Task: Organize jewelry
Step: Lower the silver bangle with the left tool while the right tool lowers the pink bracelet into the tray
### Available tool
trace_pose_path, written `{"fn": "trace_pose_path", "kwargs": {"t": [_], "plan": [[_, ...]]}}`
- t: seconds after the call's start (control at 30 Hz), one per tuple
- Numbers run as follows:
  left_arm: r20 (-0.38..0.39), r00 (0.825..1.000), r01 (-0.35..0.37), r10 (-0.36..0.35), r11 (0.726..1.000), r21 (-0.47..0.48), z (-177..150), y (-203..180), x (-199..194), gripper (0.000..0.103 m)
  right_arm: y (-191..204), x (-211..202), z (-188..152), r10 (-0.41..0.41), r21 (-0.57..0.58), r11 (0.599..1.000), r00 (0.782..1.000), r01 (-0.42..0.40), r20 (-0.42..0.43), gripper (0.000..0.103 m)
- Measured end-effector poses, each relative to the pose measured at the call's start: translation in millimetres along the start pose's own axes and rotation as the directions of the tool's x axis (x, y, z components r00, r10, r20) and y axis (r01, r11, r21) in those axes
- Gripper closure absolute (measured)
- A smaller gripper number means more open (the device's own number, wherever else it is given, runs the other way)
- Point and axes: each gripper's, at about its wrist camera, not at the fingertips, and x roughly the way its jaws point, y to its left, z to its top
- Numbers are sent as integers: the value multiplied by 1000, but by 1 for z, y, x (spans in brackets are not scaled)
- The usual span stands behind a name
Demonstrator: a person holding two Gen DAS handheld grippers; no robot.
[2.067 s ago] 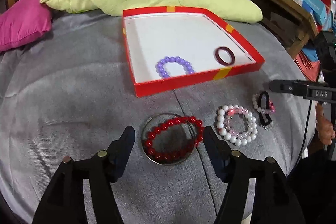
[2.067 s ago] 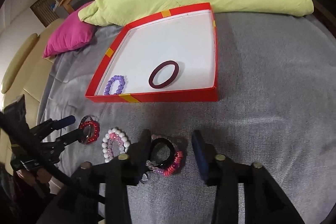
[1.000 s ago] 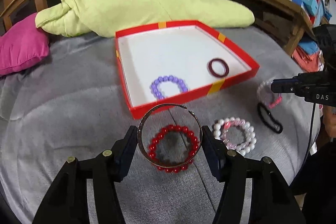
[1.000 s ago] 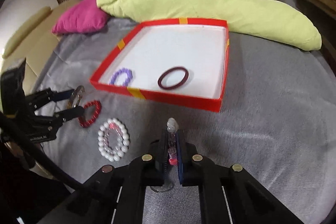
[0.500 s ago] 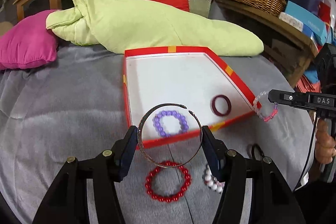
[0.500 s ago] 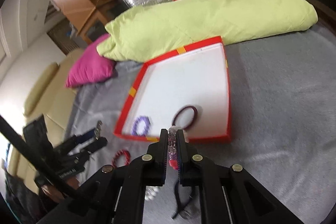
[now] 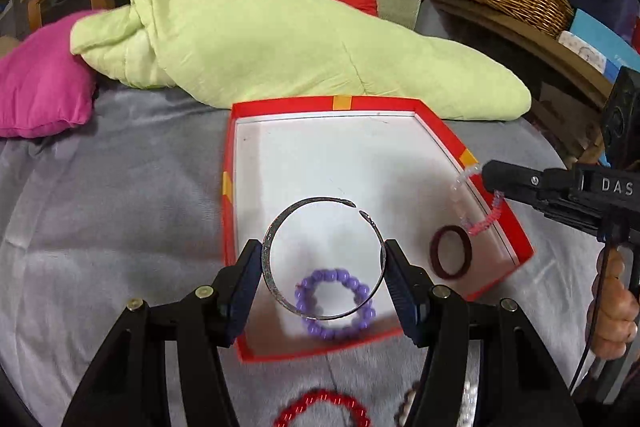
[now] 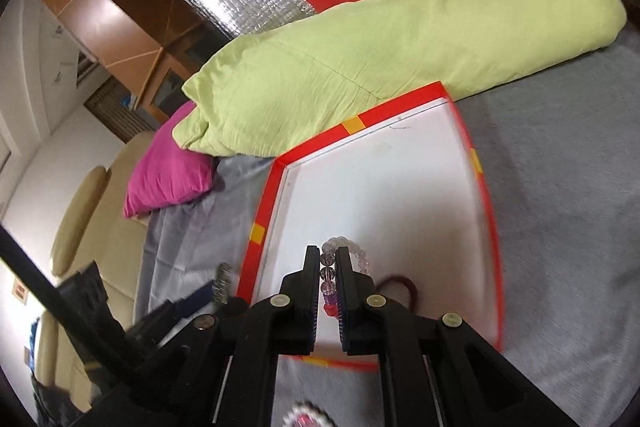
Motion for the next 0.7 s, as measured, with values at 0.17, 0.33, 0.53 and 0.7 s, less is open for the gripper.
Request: {"fn": "trace_pose_path", "kwargs": {"t": [0.17,0.33,0.53,0.7], "plan": [[-35,999,-9,8,1000,-20,7,-1,22,41,0,27,13,12,42,999,1000,-12,-4,95],[-46,999,-15,15,1000,-12,13,-9,32,41,-2,51,18,15,75,997,999,-13,-29,95],[-87,995,-50,49,999,-5,17,-18,52,40,-9,67,22,12,114,993,999,-8,-30,95],[-115,991,-71,70,997,-3,19,-21,60,40,-20,74,21,-36,149,988,999,42,-39,91]]}}
